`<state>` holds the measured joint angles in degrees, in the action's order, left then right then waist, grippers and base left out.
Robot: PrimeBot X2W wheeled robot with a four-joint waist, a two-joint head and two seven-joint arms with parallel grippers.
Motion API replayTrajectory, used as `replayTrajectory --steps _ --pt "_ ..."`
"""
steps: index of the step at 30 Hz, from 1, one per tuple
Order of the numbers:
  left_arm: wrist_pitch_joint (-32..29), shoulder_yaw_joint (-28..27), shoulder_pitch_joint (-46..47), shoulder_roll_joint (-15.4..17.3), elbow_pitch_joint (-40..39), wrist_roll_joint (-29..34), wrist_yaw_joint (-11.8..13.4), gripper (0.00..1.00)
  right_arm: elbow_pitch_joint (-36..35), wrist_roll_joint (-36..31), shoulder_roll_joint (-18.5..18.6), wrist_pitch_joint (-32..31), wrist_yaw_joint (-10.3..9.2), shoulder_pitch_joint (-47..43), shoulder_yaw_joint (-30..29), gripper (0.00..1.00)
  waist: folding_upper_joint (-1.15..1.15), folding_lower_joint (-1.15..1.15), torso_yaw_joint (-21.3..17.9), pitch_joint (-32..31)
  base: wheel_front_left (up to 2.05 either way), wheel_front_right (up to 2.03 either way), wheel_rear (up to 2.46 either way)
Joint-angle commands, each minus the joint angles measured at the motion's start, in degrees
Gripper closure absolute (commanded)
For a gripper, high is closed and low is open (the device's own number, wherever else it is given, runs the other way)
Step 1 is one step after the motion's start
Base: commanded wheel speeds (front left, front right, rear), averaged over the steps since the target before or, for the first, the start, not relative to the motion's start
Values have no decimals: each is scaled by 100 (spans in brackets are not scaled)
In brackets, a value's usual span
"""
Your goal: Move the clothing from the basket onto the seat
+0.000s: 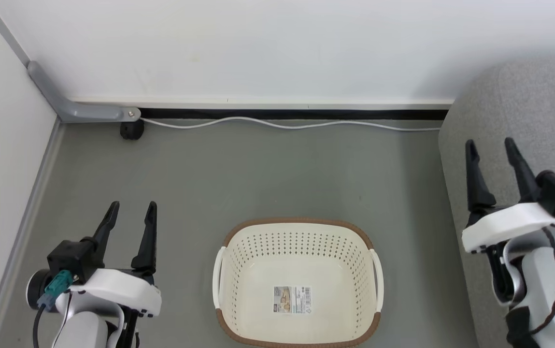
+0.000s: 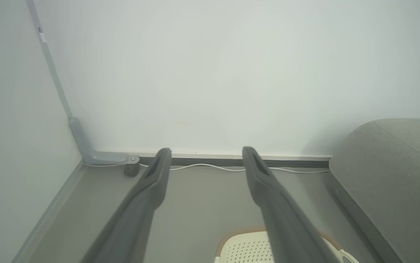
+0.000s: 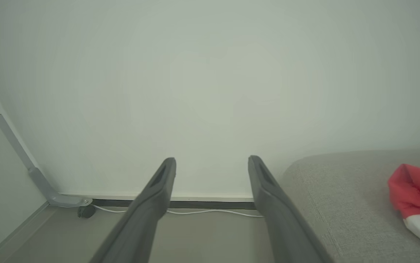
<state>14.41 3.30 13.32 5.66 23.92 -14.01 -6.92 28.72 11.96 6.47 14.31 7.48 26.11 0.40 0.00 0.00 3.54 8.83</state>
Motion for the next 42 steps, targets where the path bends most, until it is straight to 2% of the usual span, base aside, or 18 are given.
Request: replayTrajectory --steps 1,13,21,39,40,42 --pt "59 -298 -47 50 -178 71 38 0 -192 38 -35 69 1 -155 176 0 0 0 50 -184 0 0 0" --pt "59 -822 -854 -97 -447 254 -41 0 -454 131 -203 69 1 -1258 619 0 0 0 -218 -670 0 0 0" --pt "59 -1032 -1299 -198 -688 336 -52 0 -564 105 -216 69 1 -1607 836 0 0 0 -383 -851 0 0 0" --pt "59 -915 -1560 -274 -680 398 -56 0 -483 -16 -294 69 1 -1860 773 0 0 0 -378 -949 0 0 0" --pt "59 -899 -1546 -275 -654 380 -56 100 -476 -16 -296 69 1 -1863 760 100 0 0 -378 -952 0 0 0" --pt "-18 -746 -1685 -348 -412 387 -34 100 -291 60 -309 -18 0 -1998 676 100 0 0 -379 -953 0 0 0"
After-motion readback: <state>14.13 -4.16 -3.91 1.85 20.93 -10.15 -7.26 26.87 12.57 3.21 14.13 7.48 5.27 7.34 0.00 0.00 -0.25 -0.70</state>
